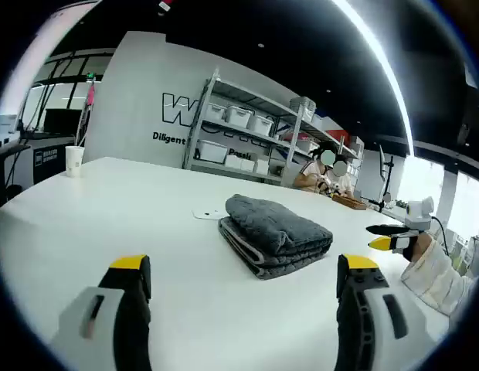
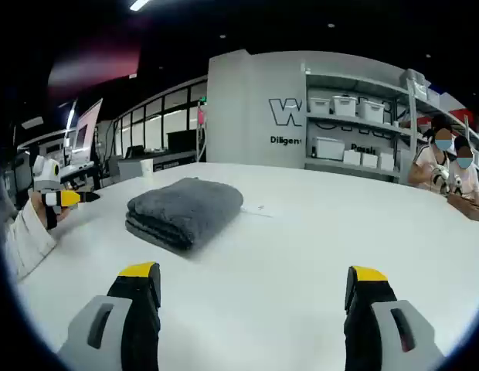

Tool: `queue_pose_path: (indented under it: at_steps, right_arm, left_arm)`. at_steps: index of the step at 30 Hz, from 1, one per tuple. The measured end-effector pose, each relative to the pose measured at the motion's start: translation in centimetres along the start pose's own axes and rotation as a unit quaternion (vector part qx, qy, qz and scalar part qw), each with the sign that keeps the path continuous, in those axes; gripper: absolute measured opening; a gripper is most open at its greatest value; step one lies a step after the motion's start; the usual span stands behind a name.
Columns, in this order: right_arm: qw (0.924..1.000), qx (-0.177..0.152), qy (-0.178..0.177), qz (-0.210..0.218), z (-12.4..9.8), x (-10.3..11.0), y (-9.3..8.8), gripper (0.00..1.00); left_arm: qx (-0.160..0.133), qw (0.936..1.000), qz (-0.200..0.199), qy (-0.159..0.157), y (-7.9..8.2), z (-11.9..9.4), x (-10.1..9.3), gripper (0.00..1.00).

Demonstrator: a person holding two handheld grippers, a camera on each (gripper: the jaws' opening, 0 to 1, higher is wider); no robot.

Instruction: Open the folded towel by lifting each exposed corner and separating the folded layers until the towel lies flat within the target outline without major curled edges

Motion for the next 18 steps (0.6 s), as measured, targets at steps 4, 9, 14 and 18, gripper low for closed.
queue_pose_path:
  at_steps: [4,9,14,18]
  right_arm:
    - [1.0000,0.000,0.000,-0.001,-0.03,0.10,-0.01,1.00]
    - [1.0000,0.002,0.000,-0.002,-0.03,0.12,-0.09,1.00]
    - [1.0000,0.003,-0.001,0.000,-0.02,0.04,-0.14,1.00]
    - [1.0000,0.003,-0.002,-0.001,-0.05,-0.02,-0.16,1.00]
  left_arm:
    - [0.001,1.0000,0.001,-0.001,0.02,0.03,-0.04,0.99]
    - [0.001,1.0000,0.000,0.000,0.00,-0.05,-0.02,0.99]
    - [0.001,1.0000,-0.002,0.000,-0.02,-0.07,0.00,0.99]
    - [0.002,1.0000,-0.003,-0.001,-0.04,-0.05,-0.03,0.99]
Point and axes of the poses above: the point that each gripper's makers call its tool centre point, and the gripper's own axes: z roughly forward along the fingers, x roughly to its left, y roughly out of its top, the point moved 5 cm from there along -z, roughly backward along the fingers, and after that the axes turned 9 degrees about -x, right-handed, at the moved point
